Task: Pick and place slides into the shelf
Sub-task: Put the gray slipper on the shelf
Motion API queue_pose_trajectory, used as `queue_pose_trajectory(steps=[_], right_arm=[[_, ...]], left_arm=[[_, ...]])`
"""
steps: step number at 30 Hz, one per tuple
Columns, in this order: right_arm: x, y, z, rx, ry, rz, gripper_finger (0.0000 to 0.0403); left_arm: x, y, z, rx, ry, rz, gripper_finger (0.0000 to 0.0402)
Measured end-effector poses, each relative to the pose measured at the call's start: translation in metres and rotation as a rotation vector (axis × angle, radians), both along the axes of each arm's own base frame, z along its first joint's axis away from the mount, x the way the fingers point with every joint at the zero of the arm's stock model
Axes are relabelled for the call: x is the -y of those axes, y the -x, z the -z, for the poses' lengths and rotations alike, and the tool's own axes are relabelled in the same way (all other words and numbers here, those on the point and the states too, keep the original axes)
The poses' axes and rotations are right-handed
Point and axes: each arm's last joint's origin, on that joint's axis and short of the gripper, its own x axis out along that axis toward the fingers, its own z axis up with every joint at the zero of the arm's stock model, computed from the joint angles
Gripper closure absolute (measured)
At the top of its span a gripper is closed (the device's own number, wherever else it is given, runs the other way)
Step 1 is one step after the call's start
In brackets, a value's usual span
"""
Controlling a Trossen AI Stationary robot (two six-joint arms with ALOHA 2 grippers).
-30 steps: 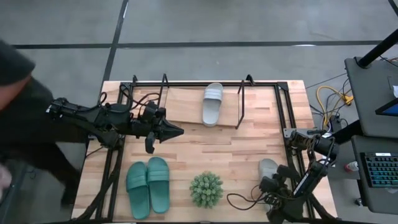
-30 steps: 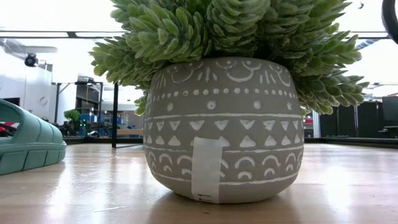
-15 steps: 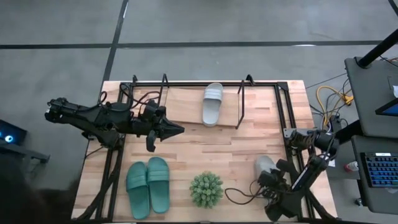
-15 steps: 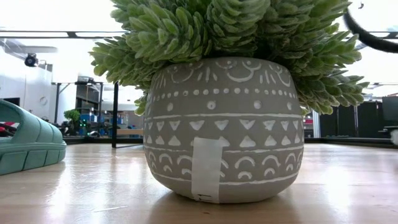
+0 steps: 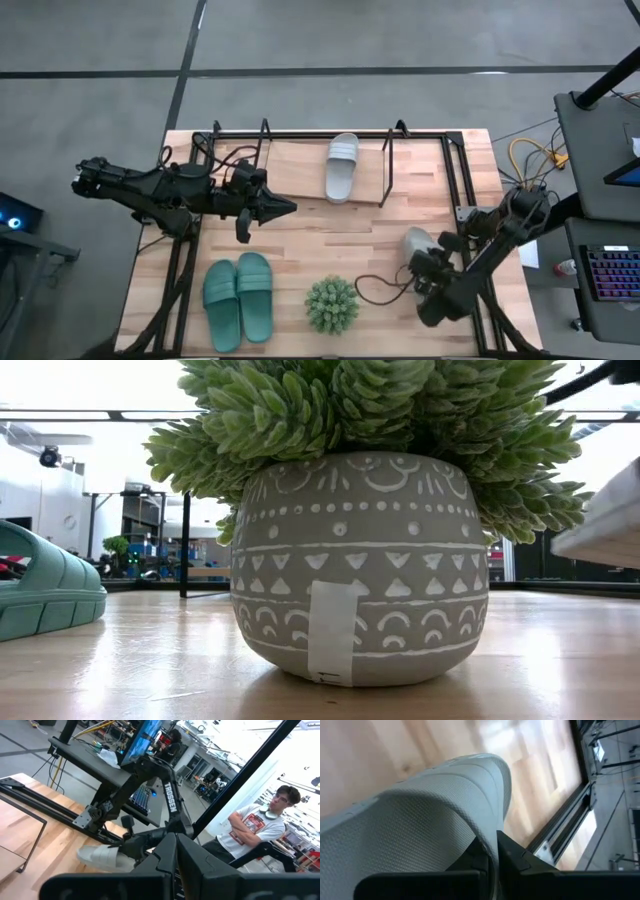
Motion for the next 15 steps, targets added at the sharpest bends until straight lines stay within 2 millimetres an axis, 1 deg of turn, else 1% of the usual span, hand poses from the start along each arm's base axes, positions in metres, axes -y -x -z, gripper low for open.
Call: queue_pose_trajectory(steps=[6, 10, 15], right_arm=[[0.034, -0.012, -0.017, 0.028, 0.028, -0.045, 0.0394], [0.059, -0.021, -0.033, 0.066, 0.061, -0.059, 0.0394], [0.087, -0.032, -0.052, 0.086, 0.114, -0.081, 0.0394]], left_arm=[[0.000, 0.000, 0.000, 0.000, -0.001, -0.002, 0.0402], [-0.001, 0.000, 0.000, 0.000, -0.008, -0.003, 0.0402], [-0.001, 0.000, 0.000, 0.000, -0.009, -0.003, 0.0402]])
